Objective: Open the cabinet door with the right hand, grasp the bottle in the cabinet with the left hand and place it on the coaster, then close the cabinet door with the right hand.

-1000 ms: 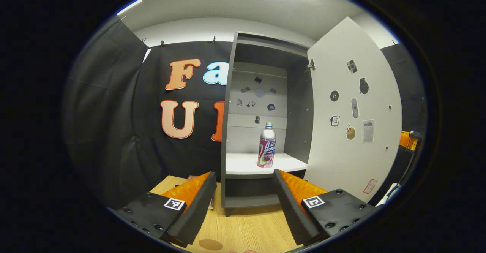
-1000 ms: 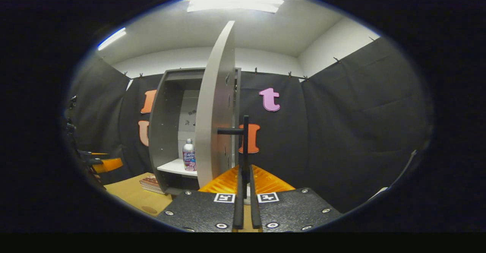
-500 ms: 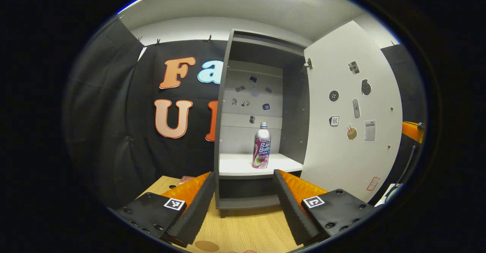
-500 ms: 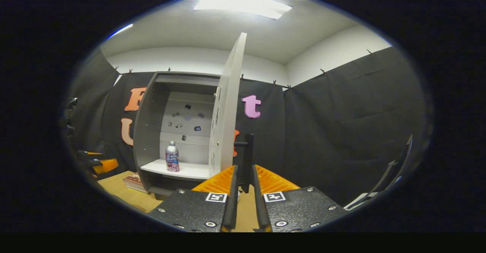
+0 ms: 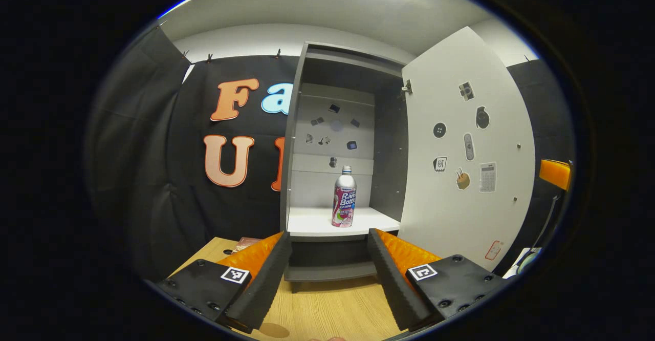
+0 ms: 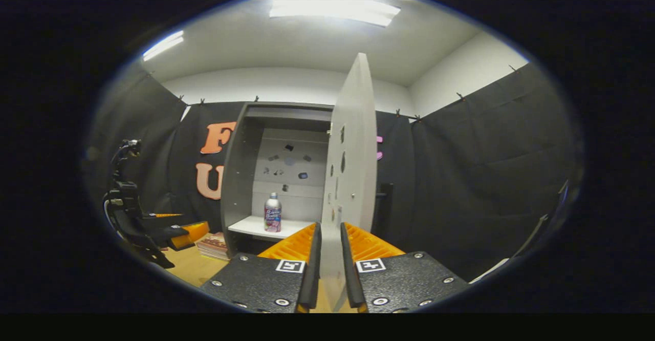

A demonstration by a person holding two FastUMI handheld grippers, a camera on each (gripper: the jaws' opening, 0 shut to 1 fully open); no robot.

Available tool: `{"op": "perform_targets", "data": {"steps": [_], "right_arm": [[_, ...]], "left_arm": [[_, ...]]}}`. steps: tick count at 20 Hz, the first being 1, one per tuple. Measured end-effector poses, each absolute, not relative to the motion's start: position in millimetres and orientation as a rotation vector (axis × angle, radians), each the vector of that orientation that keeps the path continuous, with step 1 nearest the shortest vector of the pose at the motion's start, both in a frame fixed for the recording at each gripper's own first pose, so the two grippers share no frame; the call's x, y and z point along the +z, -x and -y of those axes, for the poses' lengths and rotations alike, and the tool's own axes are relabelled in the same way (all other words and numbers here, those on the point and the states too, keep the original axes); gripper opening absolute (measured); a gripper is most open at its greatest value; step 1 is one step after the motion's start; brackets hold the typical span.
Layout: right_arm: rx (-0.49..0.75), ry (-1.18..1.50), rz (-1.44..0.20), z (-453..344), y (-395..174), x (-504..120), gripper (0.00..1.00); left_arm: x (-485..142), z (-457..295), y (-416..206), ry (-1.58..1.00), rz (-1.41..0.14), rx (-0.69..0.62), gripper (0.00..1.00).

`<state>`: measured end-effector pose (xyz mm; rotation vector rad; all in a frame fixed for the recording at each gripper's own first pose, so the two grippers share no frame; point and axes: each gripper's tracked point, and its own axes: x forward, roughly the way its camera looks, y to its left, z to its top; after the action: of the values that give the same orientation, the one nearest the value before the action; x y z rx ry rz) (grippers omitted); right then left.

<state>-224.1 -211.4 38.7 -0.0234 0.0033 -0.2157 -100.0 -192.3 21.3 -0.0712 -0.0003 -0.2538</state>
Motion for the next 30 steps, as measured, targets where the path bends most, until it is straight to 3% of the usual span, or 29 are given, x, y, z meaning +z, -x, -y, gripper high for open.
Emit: {"op": "perform_targets", "data": {"steps": [1, 4, 9, 15, 16, 17, 21, 30], "right_arm": [[-0.201, 0.028, -0.015, 203, 217, 34, 0.28], [-0.163, 0.039, -0.047, 179, 196, 19, 0.29], [-0.118, 0.047, -0.063, 145, 150, 2, 0.49], [-0.148, 0.028, -0.088, 123, 73, -22, 0.65], [-0.161, 0.021, -0.090, 122, 62, -27, 0.63], [-0.174, 0.016, -0.094, 121, 53, -30, 0.73], [-0.228, 0.016, -0.076, 132, 31, -30, 0.86], [-0.203, 0.016, -0.075, 158, -14, -48, 0.89]], "left_arm": [[21, 193, 101, 0.069, 0.002, -0.257, 0.97], [19, 196, 94, 0.079, -0.003, -0.271, 0.97], [16, 203, 57, 0.068, 0.006, -0.321, 0.96], [7, 223, -14, 0.023, 0.029, -0.438, 0.97], [7, 227, -25, 0.020, 0.033, -0.461, 0.97], [7, 230, -36, 0.015, 0.035, -0.479, 0.97], [7, 247, -73, 0.029, 0.044, -0.528, 0.97], [1, 298, -143, 0.040, 0.068, -0.514, 0.97]]}}
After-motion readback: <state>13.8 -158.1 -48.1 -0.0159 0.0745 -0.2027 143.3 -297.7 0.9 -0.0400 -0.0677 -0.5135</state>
